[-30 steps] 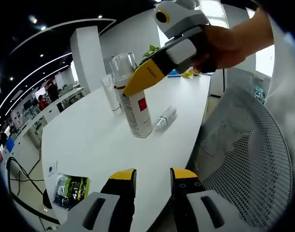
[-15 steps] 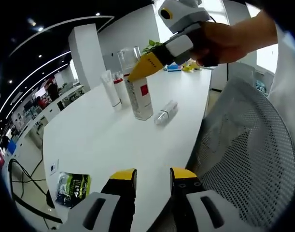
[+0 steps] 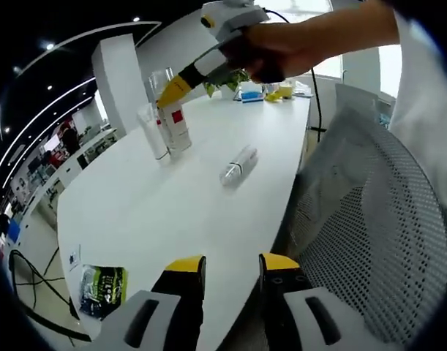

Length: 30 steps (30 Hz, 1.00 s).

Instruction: Arrange the skincare products in the storage area until every visible bottle or jar stands upright without overlapping.

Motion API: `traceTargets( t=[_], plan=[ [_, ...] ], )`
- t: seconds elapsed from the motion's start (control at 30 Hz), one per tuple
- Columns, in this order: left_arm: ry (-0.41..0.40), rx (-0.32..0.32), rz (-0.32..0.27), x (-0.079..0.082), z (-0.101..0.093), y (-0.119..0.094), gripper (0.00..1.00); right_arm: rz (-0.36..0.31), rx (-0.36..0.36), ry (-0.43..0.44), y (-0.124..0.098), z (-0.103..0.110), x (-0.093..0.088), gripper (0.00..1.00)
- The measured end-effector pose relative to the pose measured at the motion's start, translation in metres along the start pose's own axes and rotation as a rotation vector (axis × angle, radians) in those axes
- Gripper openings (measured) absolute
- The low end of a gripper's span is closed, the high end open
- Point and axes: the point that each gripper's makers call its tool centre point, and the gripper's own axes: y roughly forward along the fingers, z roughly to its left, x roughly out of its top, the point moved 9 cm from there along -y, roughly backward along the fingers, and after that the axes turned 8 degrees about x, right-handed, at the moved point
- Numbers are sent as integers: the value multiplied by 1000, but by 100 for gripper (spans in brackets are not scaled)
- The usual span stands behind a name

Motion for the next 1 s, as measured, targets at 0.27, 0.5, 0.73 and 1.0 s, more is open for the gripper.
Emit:
traceTargets(
  t=[0.27,0.5,0.73,1.0],
  plan=[
    [110,16,-14,2,-8,-2,27,49,-52,2,10,-27,-13,20],
    [86,47,-24,2,-1,-2,27,61,-75,13,18,-43,-18,20],
    [86,8,-35,5,-7,-2,28,50,-83,27,30,-57,-20,20],
    [56,25,-32,4,-4,-1,30,70,-71,18,40,-65,-26,20]
  ],
)
